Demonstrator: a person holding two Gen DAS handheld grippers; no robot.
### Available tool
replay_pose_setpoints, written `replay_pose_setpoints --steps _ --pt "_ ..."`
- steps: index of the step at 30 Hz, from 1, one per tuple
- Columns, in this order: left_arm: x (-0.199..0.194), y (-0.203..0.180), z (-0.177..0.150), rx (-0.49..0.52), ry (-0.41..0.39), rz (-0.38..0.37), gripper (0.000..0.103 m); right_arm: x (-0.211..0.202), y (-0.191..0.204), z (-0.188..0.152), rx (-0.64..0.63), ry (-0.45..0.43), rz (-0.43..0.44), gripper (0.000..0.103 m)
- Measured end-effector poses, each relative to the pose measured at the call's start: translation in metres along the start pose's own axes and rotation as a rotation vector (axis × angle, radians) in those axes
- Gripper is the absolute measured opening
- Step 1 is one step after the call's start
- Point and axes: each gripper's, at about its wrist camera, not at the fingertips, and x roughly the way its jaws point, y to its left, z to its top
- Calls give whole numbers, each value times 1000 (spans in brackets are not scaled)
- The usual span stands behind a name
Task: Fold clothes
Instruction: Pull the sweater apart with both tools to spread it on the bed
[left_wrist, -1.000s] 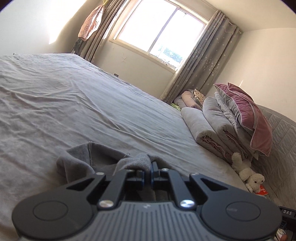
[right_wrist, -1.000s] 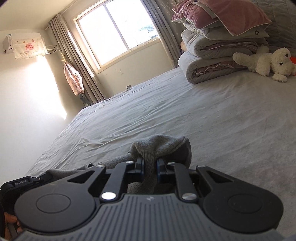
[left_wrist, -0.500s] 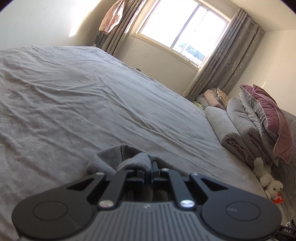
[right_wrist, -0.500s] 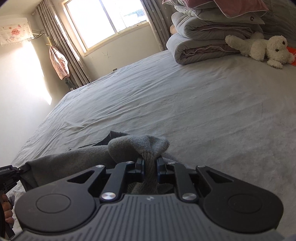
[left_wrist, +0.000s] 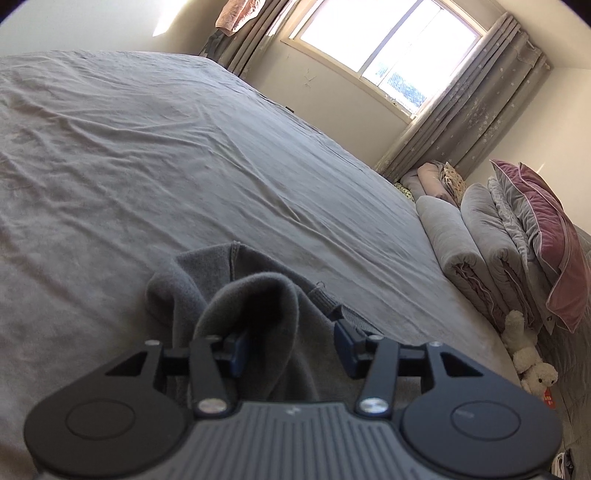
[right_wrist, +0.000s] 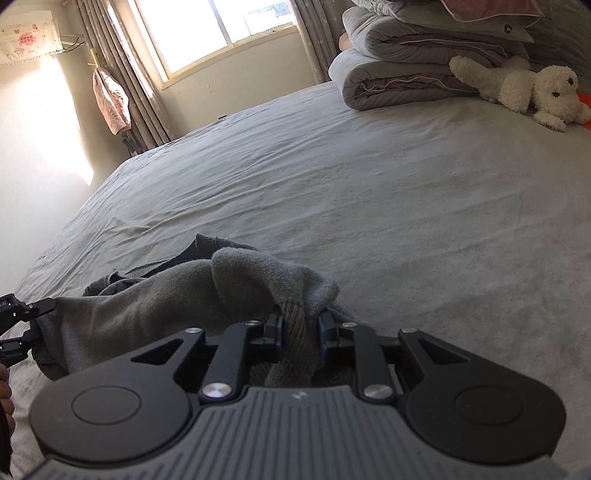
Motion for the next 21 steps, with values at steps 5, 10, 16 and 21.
replay_pose_setpoints --steps 5,10,16,21 --pt "-8 -11 -21 87 81 11 53 -4 -3 0 -10 7 2 26" --pt "-1 -17 -46 118 225 4 53 -7 -4 -1 -25 14 7 36" --pt "14 -34 -67 204 249 -3 51 -4 0 -5 -50 42 19 39" --pt "21 -41 -72 246 234 -16 12 4 3 -10 -90 72 7 27"
